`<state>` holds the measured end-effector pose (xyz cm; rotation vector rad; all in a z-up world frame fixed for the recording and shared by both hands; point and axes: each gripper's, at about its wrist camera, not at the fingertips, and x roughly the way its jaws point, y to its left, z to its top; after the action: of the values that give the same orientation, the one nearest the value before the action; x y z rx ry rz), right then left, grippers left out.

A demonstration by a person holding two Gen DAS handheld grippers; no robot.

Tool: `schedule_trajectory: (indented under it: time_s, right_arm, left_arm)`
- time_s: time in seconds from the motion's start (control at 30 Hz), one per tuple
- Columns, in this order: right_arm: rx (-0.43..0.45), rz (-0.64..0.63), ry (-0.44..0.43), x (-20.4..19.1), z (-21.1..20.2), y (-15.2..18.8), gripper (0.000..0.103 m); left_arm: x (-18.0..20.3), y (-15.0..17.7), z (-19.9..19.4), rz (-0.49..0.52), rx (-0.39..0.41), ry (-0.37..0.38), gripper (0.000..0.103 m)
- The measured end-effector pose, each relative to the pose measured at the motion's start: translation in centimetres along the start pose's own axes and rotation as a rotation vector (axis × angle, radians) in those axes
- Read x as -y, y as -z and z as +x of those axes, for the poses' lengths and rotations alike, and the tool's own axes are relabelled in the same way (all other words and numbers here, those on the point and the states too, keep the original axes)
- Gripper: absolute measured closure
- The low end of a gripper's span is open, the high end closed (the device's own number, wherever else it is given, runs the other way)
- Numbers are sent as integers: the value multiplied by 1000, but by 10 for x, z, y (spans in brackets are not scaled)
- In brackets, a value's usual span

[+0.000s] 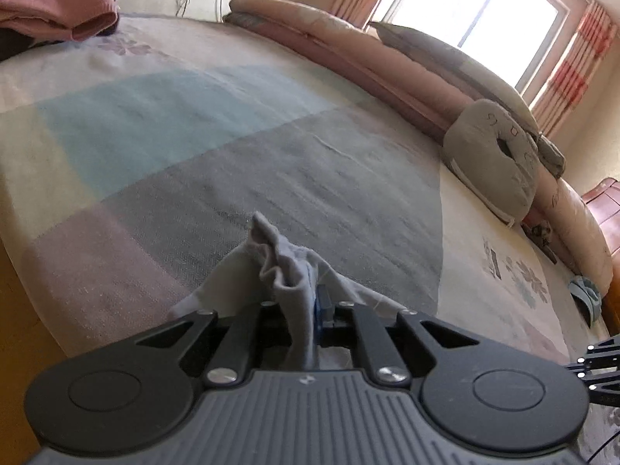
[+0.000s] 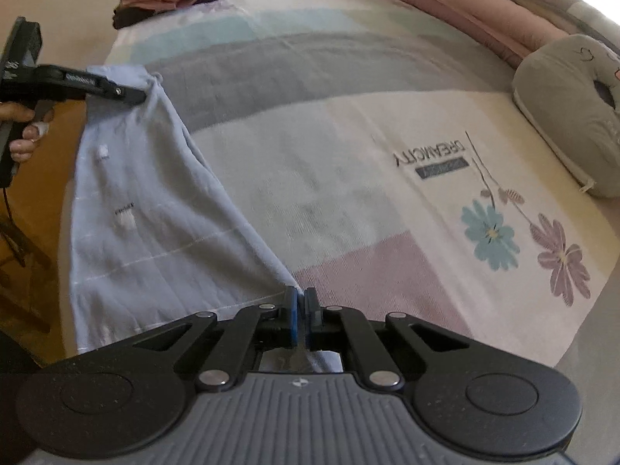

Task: Fold clothes

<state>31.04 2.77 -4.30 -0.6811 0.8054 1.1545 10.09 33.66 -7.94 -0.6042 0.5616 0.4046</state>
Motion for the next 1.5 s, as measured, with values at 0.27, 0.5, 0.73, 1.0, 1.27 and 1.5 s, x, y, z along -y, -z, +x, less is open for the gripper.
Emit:
schedule_trajectory:
  time_s: [0.27, 0.5, 0.73, 1.0, 1.27, 1.5]
  right_arm:
    - [3, 6, 40, -2, -1, 0, 91]
    - [59, 88, 43, -2, -24, 7, 85]
    - [3, 144, 82, 3, -52, 48, 74]
    - [49, 283, 153, 44, -64, 75, 73]
    - [-38, 69, 146, 41, -41, 79, 101]
    - [-45, 80, 193, 48, -48, 88, 101]
  left_arm:
    - [-10, -14, -9, -6, 11, 23, 72]
    - [-15, -12, -3, -33, 2, 17, 75]
    - [-2, -10, -7, 67, 14, -24, 75]
    - [10, -8, -5, 121, -7, -62, 75]
    - [17, -10, -5, 137, -10, -99, 75]
    - [24, -13, -1, 153, 6, -95, 75]
